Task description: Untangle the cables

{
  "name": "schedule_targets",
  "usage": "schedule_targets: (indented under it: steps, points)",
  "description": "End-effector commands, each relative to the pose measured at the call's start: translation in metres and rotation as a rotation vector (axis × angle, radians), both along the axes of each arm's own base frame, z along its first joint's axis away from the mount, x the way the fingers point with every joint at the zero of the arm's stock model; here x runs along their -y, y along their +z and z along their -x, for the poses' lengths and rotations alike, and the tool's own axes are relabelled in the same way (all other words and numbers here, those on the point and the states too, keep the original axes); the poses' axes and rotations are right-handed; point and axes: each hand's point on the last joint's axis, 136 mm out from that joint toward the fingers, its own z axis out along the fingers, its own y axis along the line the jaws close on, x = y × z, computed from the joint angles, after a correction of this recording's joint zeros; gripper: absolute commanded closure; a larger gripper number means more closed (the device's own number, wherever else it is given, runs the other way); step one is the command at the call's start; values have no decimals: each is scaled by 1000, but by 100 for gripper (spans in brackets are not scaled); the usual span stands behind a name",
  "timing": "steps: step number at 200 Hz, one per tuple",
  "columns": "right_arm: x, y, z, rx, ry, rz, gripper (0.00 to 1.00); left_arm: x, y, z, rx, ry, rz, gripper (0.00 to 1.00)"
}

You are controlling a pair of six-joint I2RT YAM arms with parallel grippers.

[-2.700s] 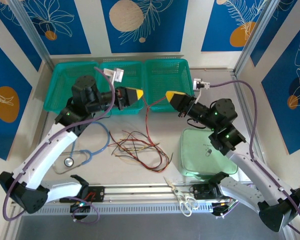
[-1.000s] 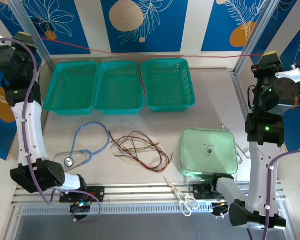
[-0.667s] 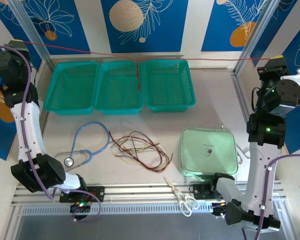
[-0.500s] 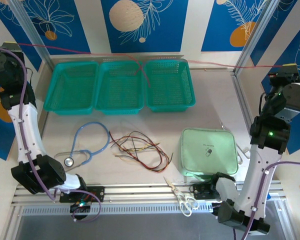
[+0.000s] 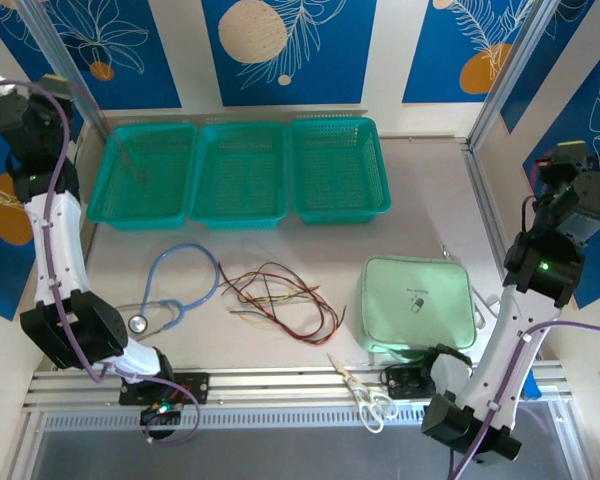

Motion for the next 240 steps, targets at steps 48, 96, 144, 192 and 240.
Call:
schedule_targets:
  steps: [48, 96, 144, 192, 240]
  points:
    - [-82, 100, -27, 263, 365, 43, 100, 110, 129, 49, 284, -188, -358, 100]
    - [-141, 175, -53, 442, 575, 47, 100, 135, 146, 61, 353, -262, -339, 100]
    - [-167, 203, -89, 514, 634, 37, 100, 175, 152, 67, 400, -369, -331, 100]
    - [-180, 193, -150, 464, 689, -15, 100, 198, 160, 76, 430, -414, -335, 100]
    - [-196, 207, -170, 477, 722, -16, 100, 221, 160, 83, 448, -480, -310, 100]
